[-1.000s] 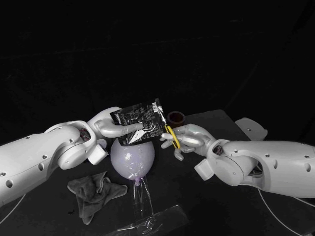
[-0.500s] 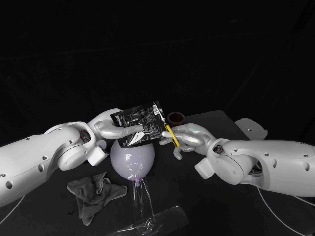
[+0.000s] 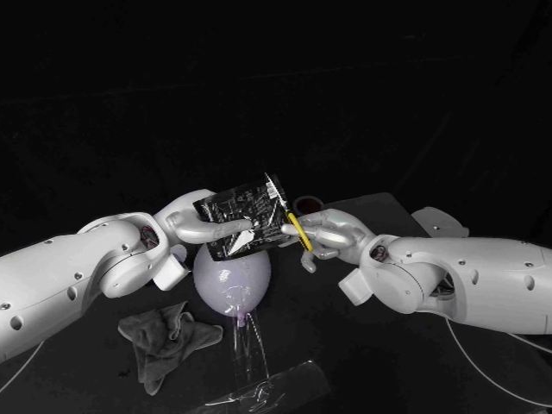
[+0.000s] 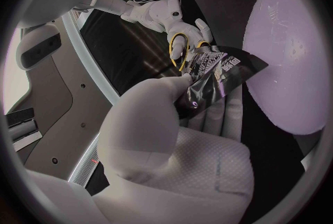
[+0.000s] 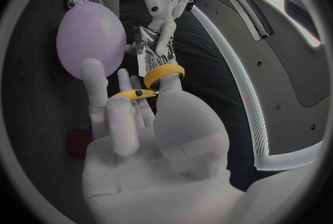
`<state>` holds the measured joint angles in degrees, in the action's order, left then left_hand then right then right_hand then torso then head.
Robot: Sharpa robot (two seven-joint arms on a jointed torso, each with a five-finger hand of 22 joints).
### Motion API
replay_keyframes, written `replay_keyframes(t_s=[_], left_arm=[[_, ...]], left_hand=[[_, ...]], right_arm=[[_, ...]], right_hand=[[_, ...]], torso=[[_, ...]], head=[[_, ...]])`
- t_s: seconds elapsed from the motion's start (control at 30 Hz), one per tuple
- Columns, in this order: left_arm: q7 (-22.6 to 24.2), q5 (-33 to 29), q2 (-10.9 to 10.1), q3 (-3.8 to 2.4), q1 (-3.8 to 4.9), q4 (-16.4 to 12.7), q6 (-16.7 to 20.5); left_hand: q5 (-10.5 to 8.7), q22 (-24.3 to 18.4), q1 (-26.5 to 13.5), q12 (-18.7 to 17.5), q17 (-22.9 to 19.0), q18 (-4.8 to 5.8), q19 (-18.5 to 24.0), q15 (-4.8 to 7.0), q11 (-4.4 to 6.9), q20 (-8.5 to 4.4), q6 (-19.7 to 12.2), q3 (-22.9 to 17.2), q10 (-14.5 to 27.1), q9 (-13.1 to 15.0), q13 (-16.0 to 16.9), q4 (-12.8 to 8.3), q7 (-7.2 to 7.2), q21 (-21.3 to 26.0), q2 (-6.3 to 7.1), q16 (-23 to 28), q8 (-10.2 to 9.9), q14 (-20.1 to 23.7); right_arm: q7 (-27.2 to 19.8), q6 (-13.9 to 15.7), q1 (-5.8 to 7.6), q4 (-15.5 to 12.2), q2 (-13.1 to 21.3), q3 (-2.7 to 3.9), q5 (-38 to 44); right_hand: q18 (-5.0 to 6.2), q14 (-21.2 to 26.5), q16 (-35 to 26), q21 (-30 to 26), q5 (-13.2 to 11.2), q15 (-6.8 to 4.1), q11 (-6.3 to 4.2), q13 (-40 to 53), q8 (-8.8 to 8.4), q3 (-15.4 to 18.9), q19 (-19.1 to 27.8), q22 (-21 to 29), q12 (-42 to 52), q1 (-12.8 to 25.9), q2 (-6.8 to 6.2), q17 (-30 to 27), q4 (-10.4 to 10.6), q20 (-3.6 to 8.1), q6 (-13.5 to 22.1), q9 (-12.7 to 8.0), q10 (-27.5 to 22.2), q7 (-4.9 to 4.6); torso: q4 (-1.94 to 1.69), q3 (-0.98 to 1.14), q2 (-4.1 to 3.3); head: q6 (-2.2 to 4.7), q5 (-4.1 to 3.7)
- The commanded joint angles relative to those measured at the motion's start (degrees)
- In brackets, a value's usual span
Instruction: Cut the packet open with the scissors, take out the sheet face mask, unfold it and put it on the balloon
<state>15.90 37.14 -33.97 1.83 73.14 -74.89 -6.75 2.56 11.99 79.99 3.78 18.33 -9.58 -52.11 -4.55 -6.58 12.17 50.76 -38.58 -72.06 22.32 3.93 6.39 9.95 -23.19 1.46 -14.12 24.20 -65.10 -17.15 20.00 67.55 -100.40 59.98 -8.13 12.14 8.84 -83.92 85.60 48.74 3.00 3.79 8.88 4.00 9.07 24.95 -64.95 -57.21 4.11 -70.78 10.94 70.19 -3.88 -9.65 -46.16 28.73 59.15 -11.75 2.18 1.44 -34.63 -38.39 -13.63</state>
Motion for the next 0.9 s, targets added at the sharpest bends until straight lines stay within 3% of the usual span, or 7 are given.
replay_keyframes(t_s=[0.03,0.23,0.33,0.4,0.57,0.7,0.9], left_arm=[[-0.08,0.83,0.28,0.09,-0.09,-0.35,-2.35],[-0.13,0.89,0.21,0.09,-0.09,-0.32,-2.33],[-0.11,0.90,0.15,0.09,-0.09,-0.29,-2.13],[-0.09,0.89,0.12,0.09,-0.09,-0.28,-1.98],[0.01,0.28,0.03,0.09,-0.09,-0.14,-1.22],[0.20,-0.62,-0.17,0.09,-0.10,0.01,-0.49],[0.41,-2.35,-0.62,0.09,-0.11,-0.07,0.30]], left_hand=[[0.20,0.07,0.55,-0.05,0.07,-0.43,0.34,0.13,0.00,0.02,0.27,0.14,-0.01,14.24,-0.04,-0.30,0.00,-0.22,0.15,0.32,0.19,0.04],[0.20,0.07,0.55,-0.05,0.08,-0.42,0.39,0.13,0.00,0.03,0.27,0.15,-0.01,14.26,-0.04,-0.31,0.00,-0.21,0.15,0.33,0.19,0.05],[0.20,0.07,0.55,-0.05,0.08,-0.42,0.39,0.13,0.00,0.03,0.27,0.15,-0.01,14.26,-0.04,-0.31,0.00,-0.21,0.15,0.33,0.19,0.05],[0.19,0.08,0.55,-0.04,0.11,-0.40,0.49,0.13,0.00,0.05,0.26,0.16,-0.02,14.32,-0.04,-0.32,0.00,-0.21,0.13,0.34,0.19,0.05],[0.20,0.08,0.55,-0.05,0.12,-0.39,0.54,0.13,0.00,0.07,0.26,0.15,-0.01,14.35,-0.04,-0.33,0.00,-0.20,0.10,0.36,0.19,0.07],[0.20,0.08,0.56,-0.07,0.14,-0.36,0.64,0.13,0.00,0.10,0.22,0.13,0.02,14.41,-0.04,-0.35,0.00,-0.20,0.05,0.38,0.18,0.10],[0.20,0.09,0.57,-0.08,0.14,-0.35,0.67,0.12,0.00,0.11,0.21,0.11,0.03,14.43,-0.05,-0.36,0.00,-0.20,0.04,0.39,0.17,0.11]], right_arm=[[-1.51,-0.51,0.74,0.35,-0.47,0.21,-0.30],[-2.03,1.50,1.53,1.06,-0.83,0.21,-1.58],[-2.24,2.94,1.70,1.41,-0.93,0.21,-2.17],[-2.26,3.86,1.75,1.57,-0.94,0.21,-2.39],[-1.88,5.94,1.84,2.08,-0.69,0.21,-2.66],[-1.73,6.95,1.87,2.61,-0.29,0.20,-2.80],[-1.78,7.49,1.88,3.30,0.52,0.18,-3.04]], right_hand=[[0.37,-0.87,0.55,1.15,-0.25,0.15,-0.37,0.24,0.36,1.59,-0.48,-0.64,0.87,0.19,0.40,0.59,-0.66,0.04,-1.39,0.23,1.89,-0.83],[-0.19,-1.93,1.23,4.92,-0.21,-1.36,-2.29,1.39,2.28,1.42,-2.96,-3.21,3.60,-1.16,2.22,3.13,-2.10,1.39,-5.68,1.04,7.65,1.19],[-0.96,-3.00,1.86,8.67,-0.20,-3.15,-4.58,2.88,4.53,1.12,-5.52,-6.03,6.30,-2.95,4.66,6.25,-3.28,2.75,-9.96,2.16,13.42,3.52],[-1.86,-4.91,3.39,12.96,-0.40,-5.66,-7.34,4.68,7.52,-0.26,-8.37,-9.36,9.03,-5.27,6.03,14.09,-4.28,4.64,-14.69,4.10,19.30,6.52],[-2.67,-3.93,2.29,16.38,-0.28,-8.92,-10.85,9.25,13.69,-3.42,-10.74,-12.06,14.75,-7.76,5.87,8.87,-5.46,8.00,-17.74,9.67,26.36,10.16],[-2.87,-4.06,2.17,16.90,-0.21,-9.70,-11.67,13.74,17.70,-4.48,-11.10,-12.59,18.15,-7.31,5.92,8.99,-5.34,8.98,-16.16,14.82,26.02,10.87],[-2.89,-4.11,2.13,16.62,-0.19,-9.62,-11.49,15.86,18.34,-4.48,-10.94,-12.44,18.82,-6.88,5.97,9.09,-5.32,8.98,-14.45,16.55,23.89,10.73]], torso=[[-0.03,-0.06,0.00],[-0.03,-0.08,0.01],[-0.02,-0.06,0.02],[-0.04,-0.06,0.03],[0.00,-0.08,0.06],[0.05,-0.11,0.04],[-0.01,-0.15,0.06]], head=[[0.09,-0.10],[0.24,-0.11],[0.26,-0.11],[0.27,-0.09],[0.26,-0.02],[0.45,0.02],[0.81,0.01]])
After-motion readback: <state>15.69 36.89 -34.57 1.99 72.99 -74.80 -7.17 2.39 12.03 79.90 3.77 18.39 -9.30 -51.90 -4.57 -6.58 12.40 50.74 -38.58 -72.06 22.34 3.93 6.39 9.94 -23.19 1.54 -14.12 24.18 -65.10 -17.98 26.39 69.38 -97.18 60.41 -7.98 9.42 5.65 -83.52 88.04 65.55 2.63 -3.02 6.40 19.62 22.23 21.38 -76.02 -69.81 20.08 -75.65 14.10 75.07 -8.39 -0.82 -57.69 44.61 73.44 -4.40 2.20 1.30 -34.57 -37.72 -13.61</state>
